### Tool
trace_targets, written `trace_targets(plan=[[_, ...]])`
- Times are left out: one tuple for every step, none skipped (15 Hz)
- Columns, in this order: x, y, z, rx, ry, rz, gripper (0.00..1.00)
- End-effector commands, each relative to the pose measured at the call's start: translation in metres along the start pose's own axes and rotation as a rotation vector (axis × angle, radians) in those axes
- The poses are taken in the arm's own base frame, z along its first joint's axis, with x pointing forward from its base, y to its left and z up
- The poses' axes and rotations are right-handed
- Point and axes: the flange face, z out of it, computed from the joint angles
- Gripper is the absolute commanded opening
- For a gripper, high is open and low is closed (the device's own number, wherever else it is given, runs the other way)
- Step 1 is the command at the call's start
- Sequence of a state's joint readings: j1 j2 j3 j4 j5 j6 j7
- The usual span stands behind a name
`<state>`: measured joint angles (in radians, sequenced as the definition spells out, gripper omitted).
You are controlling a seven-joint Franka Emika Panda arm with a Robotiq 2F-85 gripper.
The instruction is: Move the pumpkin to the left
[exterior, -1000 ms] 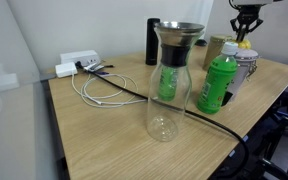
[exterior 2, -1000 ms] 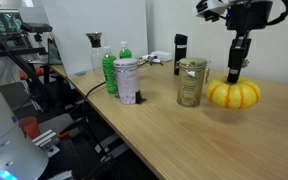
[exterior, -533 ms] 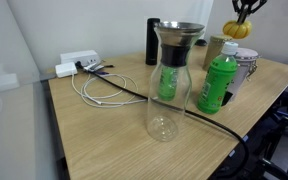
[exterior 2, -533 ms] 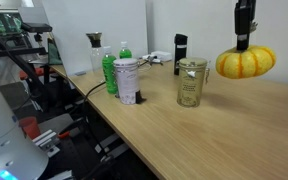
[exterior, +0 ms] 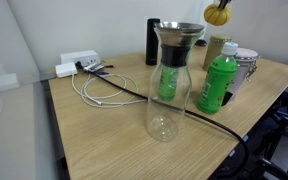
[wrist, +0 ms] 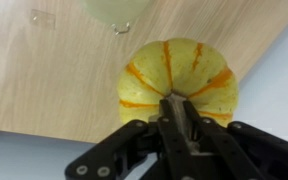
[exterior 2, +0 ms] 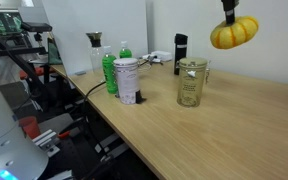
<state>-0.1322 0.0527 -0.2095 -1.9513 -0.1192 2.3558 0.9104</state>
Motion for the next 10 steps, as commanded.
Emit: trace_targets(plan=[[-0.037,-0.031,-0.003,0.097,-0.017,-0.165,0.04],[-0.053,-0.042,0.000,0.117,-0.022,-0.223,0.04],[-0.068,-0.051,0.003,0.139,-0.027,-0.275,0.04],[-0.082,-0.058,0.006,0.158,-0.032,-0.330,0.04],[-0.096,-0.064,0.012,0.172,-0.041,-0.387,0.04],[-0.109,-0.068,0.020,0.179,-0.061,-0.434,0.04],[-0.119,-0.070,0.028,0.181,-0.083,-0.475,0.04],[-0.131,-0.071,0.037,0.178,-0.115,-0.516,0.04],[-0.141,-0.071,0.046,0.173,-0.141,-0.555,0.04],[-0.151,-0.070,0.055,0.166,-0.163,-0.594,0.04]])
